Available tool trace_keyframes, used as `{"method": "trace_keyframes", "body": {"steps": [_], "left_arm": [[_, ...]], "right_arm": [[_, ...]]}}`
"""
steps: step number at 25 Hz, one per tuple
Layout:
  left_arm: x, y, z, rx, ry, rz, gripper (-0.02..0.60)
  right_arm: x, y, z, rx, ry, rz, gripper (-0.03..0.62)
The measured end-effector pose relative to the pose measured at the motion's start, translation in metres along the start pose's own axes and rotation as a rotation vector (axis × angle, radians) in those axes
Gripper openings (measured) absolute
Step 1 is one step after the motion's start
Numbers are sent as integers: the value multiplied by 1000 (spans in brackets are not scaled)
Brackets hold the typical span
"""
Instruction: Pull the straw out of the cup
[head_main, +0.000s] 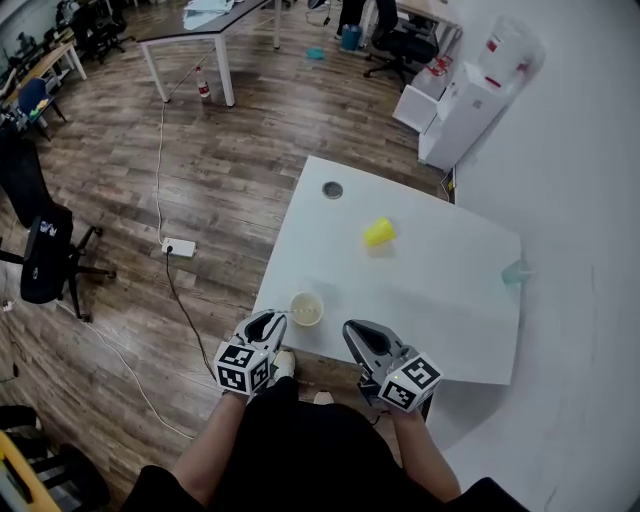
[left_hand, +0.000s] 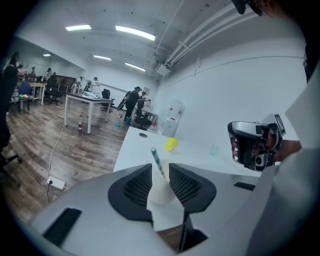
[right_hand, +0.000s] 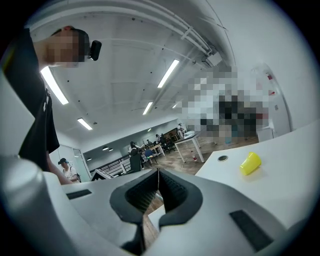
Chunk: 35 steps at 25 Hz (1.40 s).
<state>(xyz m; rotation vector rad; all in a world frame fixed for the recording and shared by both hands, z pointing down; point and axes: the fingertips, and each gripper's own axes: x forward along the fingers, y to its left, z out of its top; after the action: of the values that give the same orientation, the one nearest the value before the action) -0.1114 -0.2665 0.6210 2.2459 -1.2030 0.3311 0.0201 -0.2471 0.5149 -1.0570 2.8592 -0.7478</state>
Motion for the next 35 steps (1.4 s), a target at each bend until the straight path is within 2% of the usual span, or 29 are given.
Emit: {"method": "trace_keyframes", "body": {"steps": [8,13,21,35], "left_arm": [[8,-2,4,-12,10,-39,101],[7,-2,7,-34,-1,-40,48],[4,-8,19,-52,-40,-42,37],[-24,-32,40,8,-125,18,37]], "right_arm": [[0,-13,0,12,5,-34,23],[0,-14,-1,9,12,-32,23],[-5,-16,0,10,6,-20,23],[-32,0,8,-36,-25,36,23]]}}
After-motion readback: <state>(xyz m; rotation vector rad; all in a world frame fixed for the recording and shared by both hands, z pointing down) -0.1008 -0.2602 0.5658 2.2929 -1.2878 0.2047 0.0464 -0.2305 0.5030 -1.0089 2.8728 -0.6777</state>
